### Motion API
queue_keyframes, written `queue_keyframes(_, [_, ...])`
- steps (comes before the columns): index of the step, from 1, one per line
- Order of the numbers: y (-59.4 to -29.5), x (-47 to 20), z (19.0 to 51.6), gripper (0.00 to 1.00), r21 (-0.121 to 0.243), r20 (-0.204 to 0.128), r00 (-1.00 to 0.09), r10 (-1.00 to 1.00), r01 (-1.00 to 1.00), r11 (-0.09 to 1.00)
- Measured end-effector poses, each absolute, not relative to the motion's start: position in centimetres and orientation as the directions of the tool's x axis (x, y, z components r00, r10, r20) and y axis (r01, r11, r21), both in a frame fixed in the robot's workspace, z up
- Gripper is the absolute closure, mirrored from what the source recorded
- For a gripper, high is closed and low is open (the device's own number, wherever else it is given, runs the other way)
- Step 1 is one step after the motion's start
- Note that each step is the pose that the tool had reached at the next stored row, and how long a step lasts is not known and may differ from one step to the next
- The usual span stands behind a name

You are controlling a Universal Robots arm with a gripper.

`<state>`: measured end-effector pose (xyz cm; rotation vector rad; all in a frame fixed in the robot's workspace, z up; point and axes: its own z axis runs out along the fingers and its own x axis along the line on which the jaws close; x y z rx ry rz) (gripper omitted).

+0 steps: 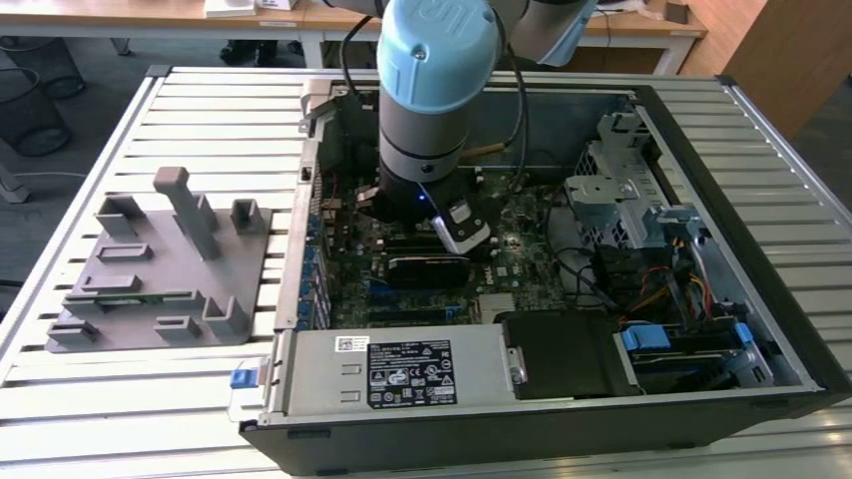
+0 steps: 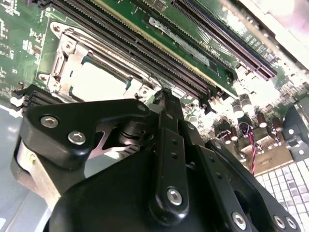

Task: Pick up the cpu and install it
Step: 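Install the second cpu locking lever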

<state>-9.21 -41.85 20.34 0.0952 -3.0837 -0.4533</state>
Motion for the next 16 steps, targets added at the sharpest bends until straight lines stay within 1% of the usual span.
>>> queue_keyframes(16, [-41.85,-9.21,21.39,0.89,0.288,0.014,-0.998,-0.064,-0.057,0.956])
